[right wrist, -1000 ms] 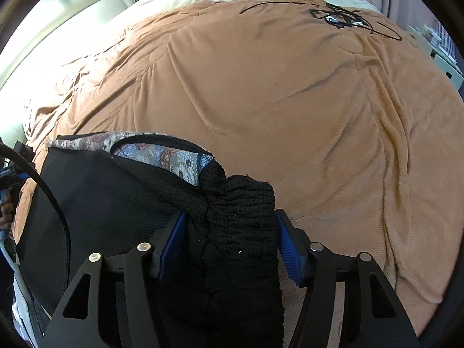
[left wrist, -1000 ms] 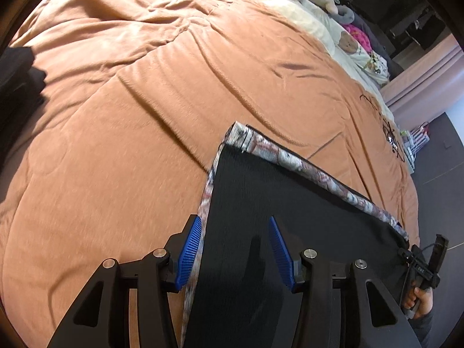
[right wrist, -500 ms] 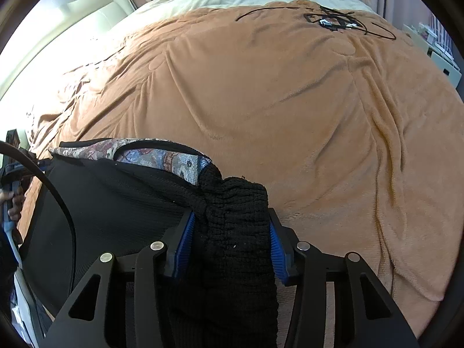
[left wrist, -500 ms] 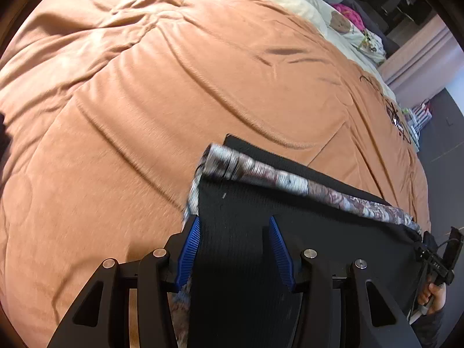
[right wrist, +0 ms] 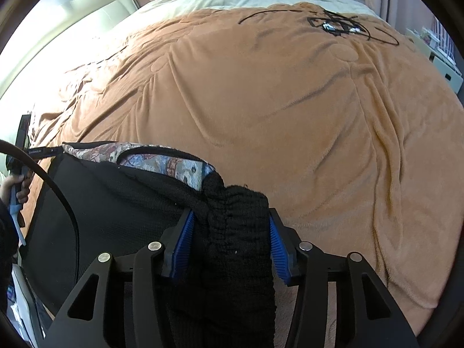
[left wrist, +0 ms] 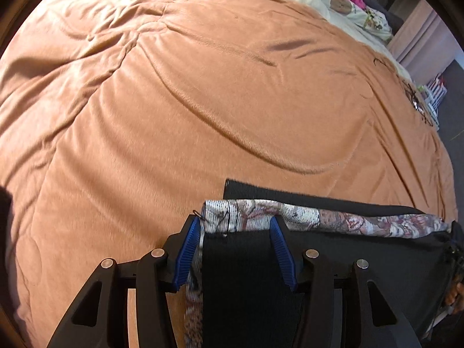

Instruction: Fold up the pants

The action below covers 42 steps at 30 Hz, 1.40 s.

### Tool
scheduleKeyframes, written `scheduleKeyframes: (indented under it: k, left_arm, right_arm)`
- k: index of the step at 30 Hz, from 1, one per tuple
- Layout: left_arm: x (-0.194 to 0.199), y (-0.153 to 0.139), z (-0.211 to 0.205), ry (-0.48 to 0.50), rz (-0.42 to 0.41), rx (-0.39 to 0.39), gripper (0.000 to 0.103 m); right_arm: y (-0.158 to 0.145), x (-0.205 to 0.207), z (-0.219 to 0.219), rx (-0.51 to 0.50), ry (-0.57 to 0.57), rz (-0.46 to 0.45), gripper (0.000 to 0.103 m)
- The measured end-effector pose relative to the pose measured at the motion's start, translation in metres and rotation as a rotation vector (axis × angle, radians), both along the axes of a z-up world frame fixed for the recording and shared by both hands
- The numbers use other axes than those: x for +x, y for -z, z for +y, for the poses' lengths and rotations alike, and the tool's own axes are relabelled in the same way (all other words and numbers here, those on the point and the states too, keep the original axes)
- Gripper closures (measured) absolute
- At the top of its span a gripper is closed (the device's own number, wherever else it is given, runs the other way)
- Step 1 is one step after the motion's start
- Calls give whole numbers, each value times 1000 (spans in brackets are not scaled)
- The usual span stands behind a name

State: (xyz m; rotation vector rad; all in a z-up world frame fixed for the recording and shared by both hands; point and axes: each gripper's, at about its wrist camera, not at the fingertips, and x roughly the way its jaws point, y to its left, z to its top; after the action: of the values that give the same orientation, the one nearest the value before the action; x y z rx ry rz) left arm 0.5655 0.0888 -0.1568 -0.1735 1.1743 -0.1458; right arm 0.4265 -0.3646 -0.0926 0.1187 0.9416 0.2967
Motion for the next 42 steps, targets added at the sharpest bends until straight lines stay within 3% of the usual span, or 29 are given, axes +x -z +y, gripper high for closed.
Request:
scheduleKeyframes:
  k: [4,7,9,12,14,17,27,38,42]
  left_arm:
    - [8,0,-8,33,-25,28,50]
    - [11,-1,-13,61,-45,38,70]
    - [13,-1,-14,68,-47,39,79]
    - [14,-2,-15,81,-53,37,84]
    - [14,-4,-16,84,-58,31,86]
    - [16,-9,-18,88,-70,8,88]
    - [31,0,-21,76,-44,12,90]
    - [46,10,-23,26,0,2,90]
    - [42,4,-21,-2,27,-6,84]
  right_arm:
    - [-3,4,6,-31,-20,-13,56]
    - [-3,7,8,-38,-32,-23,57]
    - [-3,7,11,-65,-40,-41,65]
    - [-4,7,12,-78,-34,-59,72]
    - [-5,5,12,-82,-29,-64,90]
    - [-10,3,6,-69,-11,-68,97]
    - [-12,5,5,-89,-11,-75,97]
    - [9,34,9,-123,46,-2,97]
    - [-4,25,6,-96,54,-23,90]
